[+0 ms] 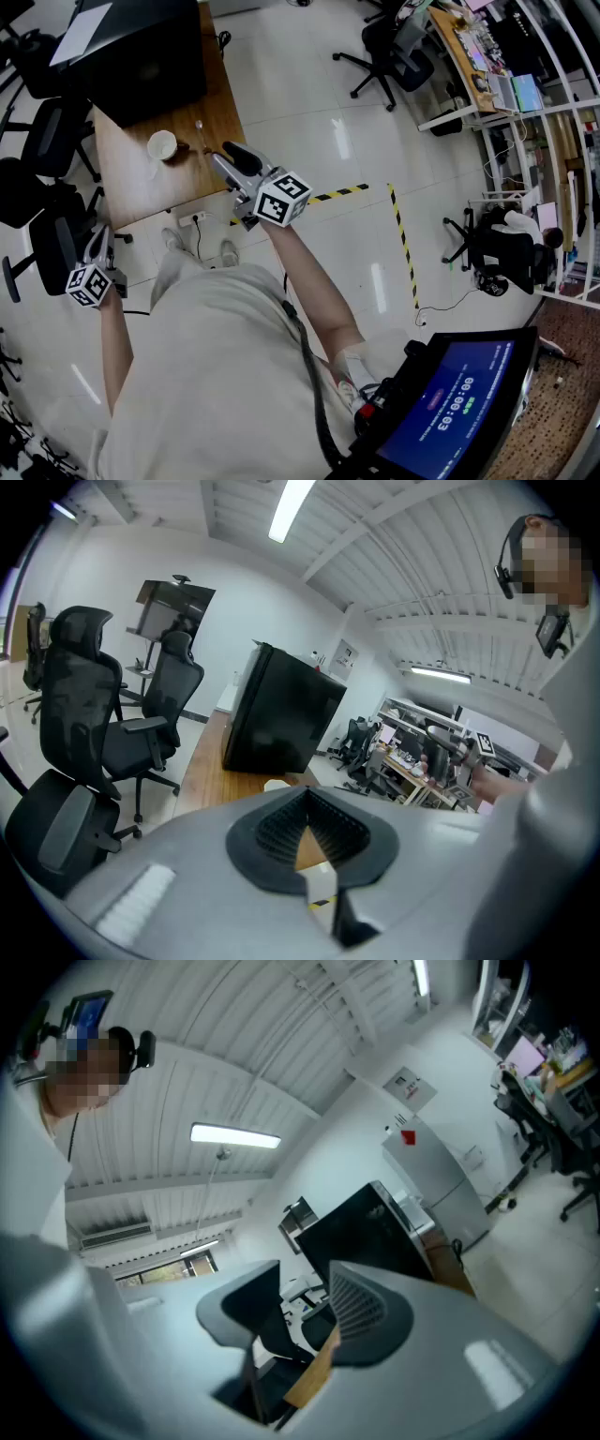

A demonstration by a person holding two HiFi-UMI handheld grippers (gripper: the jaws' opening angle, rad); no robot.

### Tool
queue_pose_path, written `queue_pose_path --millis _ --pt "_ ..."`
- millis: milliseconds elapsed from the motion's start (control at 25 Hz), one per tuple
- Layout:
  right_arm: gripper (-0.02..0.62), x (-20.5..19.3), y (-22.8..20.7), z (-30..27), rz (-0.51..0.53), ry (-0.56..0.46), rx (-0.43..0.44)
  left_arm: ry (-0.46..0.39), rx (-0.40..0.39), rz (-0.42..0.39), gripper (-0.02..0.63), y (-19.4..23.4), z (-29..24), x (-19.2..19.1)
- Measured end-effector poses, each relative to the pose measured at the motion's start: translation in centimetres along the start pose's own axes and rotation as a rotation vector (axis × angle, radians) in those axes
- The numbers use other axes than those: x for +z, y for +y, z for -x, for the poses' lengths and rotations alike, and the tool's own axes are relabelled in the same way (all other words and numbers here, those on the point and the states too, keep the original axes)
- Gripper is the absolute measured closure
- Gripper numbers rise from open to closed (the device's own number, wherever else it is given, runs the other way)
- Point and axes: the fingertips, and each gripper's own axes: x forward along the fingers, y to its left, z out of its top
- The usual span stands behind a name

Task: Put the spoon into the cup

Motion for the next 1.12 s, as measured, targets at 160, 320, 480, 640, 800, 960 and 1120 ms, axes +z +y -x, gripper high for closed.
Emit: queue_pose_path --millis 160,320,480,640,800,960,1120 --pt "0.440 -0.7 -1.5 -2.4 0.005 0.025 -0.048 0.001 -0.030 0.009 0.606 2.1 -2.7 1.6" --pt "0.443 -0.2 -2.1 -4.8 0.004 0.021 -0.098 0.030 -0.078 0.000 0.606 3.5 -5.2 3.1" --pt "0.442 1.0 -2.6 -7.7 0.024 0.002 -0.140 0.076 -0.155 -0.026 0.606 4.2 -8.0 4.6" --pt "0.443 1.8 -2.6 -10.7 0.029 -0.016 -0.165 0.106 -0.214 -0.058 0.606 5.2 -9.9 6.2" --pt "0.445 2.0 -2.0 -13.1 0.035 -0.022 -0.182 0.121 -0.250 -0.060 0.606 6.7 -11.0 7.4" --pt "0.445 1.4 -1.1 -15.4 0.037 -0.013 -0.201 0.149 -0.282 -0.058 0.606 8.4 -11.2 7.8" --pt "0.447 0.0 -0.4 -16.9 0.020 -0.005 -0.233 0.180 -0.317 -0.055 0.606 10.1 -10.9 7.3"
